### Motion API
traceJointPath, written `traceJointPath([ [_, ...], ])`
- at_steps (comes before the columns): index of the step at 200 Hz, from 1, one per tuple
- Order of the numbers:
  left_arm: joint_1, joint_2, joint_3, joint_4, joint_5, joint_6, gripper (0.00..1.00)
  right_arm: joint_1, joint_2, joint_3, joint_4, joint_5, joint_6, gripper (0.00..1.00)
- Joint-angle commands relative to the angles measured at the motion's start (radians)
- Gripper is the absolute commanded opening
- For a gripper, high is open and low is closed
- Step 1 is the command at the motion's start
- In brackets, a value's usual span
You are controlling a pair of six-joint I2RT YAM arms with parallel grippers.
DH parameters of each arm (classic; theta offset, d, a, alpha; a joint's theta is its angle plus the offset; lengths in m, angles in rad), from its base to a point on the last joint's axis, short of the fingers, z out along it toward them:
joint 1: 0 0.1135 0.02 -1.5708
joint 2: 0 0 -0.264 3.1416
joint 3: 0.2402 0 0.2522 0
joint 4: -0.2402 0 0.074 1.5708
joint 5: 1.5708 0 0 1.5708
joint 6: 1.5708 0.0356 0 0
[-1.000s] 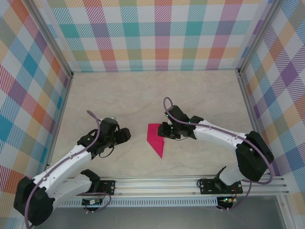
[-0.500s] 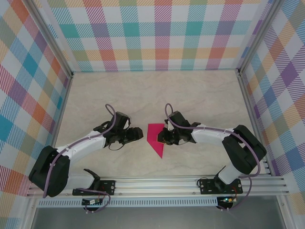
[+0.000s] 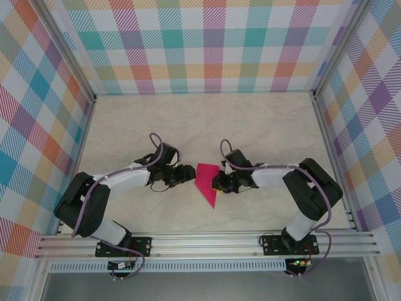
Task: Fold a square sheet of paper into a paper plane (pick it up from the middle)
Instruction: Turn over the paper at the center of the table.
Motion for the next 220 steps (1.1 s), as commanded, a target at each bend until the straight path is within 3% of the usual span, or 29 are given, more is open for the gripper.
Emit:
traceJointPath([
  [1, -0.022, 0.038, 0.036, 0.021, 0.037, -0.009, 0.63, -0.010, 0.035, -0.033, 0.071, -0.028, 0.022, 0.16],
  [161, -0.066, 0.178, 0.097, 0.106, 0.096, -0.056, 0.55, -0.039, 0.030, -0.092, 0.121, -0.041, 0.029, 0.18],
  [220, -0.066, 0.184, 0.121, 0.129, 0.147, -0.048, 0.41, -0.042, 0.027, -0.078, 0.112, -0.028, 0.019, 0.19],
])
